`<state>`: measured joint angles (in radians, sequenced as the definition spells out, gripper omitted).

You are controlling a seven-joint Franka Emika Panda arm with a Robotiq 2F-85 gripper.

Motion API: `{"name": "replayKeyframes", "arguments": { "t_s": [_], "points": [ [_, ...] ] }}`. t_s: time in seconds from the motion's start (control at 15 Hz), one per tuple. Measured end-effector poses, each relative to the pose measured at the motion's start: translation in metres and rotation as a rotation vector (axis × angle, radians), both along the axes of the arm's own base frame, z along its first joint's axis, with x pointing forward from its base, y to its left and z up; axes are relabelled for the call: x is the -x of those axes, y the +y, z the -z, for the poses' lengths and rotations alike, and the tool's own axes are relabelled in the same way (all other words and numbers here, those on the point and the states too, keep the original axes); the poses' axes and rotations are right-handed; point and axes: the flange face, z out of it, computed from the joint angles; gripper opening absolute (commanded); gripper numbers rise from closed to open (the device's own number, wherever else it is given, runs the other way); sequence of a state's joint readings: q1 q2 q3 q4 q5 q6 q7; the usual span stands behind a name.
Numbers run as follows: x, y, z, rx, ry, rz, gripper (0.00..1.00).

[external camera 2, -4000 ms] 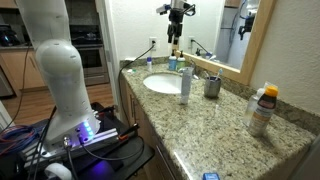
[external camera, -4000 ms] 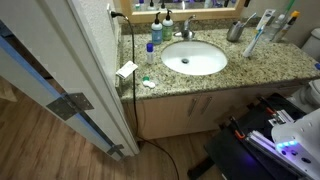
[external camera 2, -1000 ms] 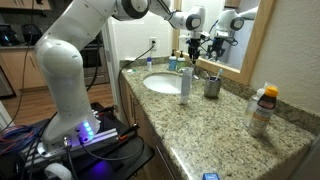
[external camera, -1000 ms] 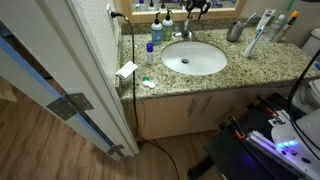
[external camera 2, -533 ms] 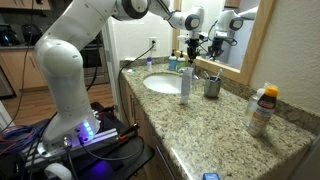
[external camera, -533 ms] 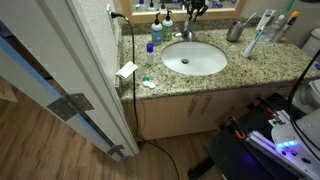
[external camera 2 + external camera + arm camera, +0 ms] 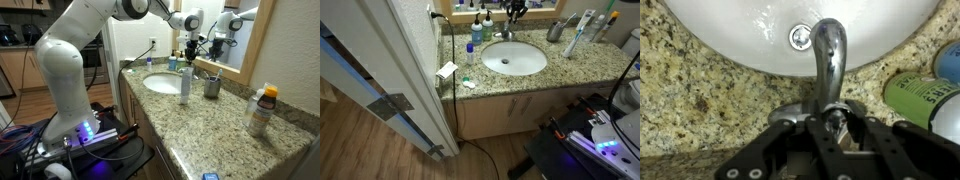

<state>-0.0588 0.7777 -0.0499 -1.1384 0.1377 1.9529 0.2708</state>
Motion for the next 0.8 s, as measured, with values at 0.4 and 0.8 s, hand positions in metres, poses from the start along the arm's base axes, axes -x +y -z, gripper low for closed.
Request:
{"name": "replayKeyframes", "arguments": {
  "t_s": [0.4,0.8],
  "points": [
    [0.006,0.027,0.022,0.03,0.074,-0.115,0.07],
    [0.005,0.042,0.024,0.109,0.096,-0.158,0.07]
  ]
}}
